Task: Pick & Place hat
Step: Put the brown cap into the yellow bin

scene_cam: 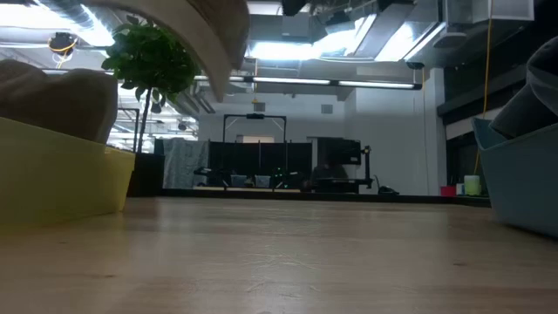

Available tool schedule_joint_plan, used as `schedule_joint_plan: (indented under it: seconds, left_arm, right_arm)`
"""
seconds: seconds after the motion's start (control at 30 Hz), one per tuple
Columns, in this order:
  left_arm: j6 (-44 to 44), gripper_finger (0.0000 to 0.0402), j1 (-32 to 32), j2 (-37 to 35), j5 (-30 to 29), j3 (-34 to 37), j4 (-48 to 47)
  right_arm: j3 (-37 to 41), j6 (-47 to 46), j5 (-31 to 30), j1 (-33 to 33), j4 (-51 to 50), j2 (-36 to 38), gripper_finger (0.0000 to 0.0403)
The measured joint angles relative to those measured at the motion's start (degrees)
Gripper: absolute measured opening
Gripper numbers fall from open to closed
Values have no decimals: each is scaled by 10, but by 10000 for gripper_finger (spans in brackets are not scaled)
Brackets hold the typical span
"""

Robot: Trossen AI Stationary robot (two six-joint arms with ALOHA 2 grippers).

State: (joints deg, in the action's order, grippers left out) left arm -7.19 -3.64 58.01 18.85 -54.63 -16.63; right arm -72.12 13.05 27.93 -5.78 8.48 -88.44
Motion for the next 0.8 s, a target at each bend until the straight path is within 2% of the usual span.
schedule_joint_plan:
  seconds: [0.27, 0.53, 0.63, 0.8]
  left_arm:
    - [-2, 4, 0, 28, 32, 0, 23]
    - [15, 4, 0, 39, 34, 0, 43]
    - [15, 4, 0, 39, 34, 0, 43]
    - [10, 4, 0, 39, 66, 0, 40]
  right_arm:
    - [0, -10, 11, -2, 23, -37, 184]
    - [0, -60, 127, -15, 30, -68, 176]
    - [0, -68, 167, -21, 27, -71, 142]
    - [0, -89, 234, -31, 32, -67, 26]
